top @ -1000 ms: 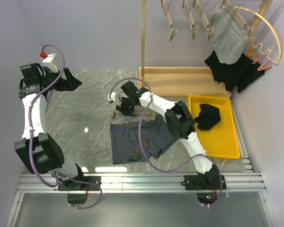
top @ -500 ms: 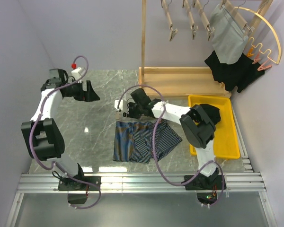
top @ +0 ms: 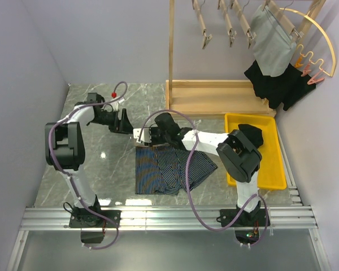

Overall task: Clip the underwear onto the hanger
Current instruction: Open the clamp at the hanger.

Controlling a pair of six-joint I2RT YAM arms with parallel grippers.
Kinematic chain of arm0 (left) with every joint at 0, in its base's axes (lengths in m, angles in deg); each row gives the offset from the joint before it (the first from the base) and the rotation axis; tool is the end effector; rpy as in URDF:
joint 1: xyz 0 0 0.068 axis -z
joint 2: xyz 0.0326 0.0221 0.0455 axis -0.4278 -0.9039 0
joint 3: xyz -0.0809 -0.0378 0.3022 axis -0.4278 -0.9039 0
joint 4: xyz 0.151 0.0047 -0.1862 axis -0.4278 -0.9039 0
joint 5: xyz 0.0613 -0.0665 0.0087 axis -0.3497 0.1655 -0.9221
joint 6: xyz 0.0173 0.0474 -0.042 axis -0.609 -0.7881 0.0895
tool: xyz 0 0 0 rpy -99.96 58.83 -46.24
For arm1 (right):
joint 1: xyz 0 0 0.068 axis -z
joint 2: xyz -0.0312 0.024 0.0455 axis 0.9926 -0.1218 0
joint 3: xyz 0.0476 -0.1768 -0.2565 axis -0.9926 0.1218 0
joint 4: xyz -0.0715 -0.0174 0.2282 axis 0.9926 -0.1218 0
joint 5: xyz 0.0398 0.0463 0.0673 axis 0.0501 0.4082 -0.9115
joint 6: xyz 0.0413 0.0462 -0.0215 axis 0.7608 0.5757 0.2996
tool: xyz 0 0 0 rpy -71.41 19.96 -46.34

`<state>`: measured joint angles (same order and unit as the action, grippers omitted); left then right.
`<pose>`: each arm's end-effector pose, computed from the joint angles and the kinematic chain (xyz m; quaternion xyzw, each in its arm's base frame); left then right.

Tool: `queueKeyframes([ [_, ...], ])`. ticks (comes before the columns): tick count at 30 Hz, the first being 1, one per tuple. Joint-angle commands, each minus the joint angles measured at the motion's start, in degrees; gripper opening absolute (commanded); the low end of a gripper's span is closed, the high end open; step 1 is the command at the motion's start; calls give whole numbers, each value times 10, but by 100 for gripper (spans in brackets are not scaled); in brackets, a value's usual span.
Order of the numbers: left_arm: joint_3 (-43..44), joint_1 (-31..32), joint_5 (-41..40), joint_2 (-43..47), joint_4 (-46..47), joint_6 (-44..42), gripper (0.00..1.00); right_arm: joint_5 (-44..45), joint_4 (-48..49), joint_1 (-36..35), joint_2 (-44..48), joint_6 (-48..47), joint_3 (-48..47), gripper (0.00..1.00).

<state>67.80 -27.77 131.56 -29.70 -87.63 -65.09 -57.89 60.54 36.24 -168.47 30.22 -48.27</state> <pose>0.3739 -0.0263 0.2419 0.1445 0.8676 -0.4348 0.1932 0.2962 0.3341 0.2346 -0.7250 0.5044 0.0763 0.4627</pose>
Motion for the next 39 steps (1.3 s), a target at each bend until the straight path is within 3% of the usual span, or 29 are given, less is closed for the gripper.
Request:
queueKeyframes([
  [1, 30, 4, 46, -17, -32, 5, 81, 18, 60, -7, 46, -25, 12, 0],
  [15, 51, 12, 93, -55, -76, -14, 67, 30, 73, -15, 48, -35, 18, 0],
  [19, 57, 13, 98, -63, -83, -18, 57, 30, 73, -16, 48, -35, 17, 0],
  [27, 64, 16, 101, -71, -102, -33, 52, 31, 70, -18, 44, -29, 11, 0],
  [32, 68, 15, 108, -77, -116, -46, 37, 32, 68, -18, 43, -32, 14, 0],
  [35, 72, 15, 111, -78, -121, -57, 20, 33, 66, -18, 41, -33, 13, 0],
  [37, 71, 15, 109, -78, -118, -55, 3, 32, 66, -18, 41, -33, 13, 0],
  [39, 70, 16, 108, -76, -116, -56, 0, 33, 65, -18, 41, -33, 11, 0],
])
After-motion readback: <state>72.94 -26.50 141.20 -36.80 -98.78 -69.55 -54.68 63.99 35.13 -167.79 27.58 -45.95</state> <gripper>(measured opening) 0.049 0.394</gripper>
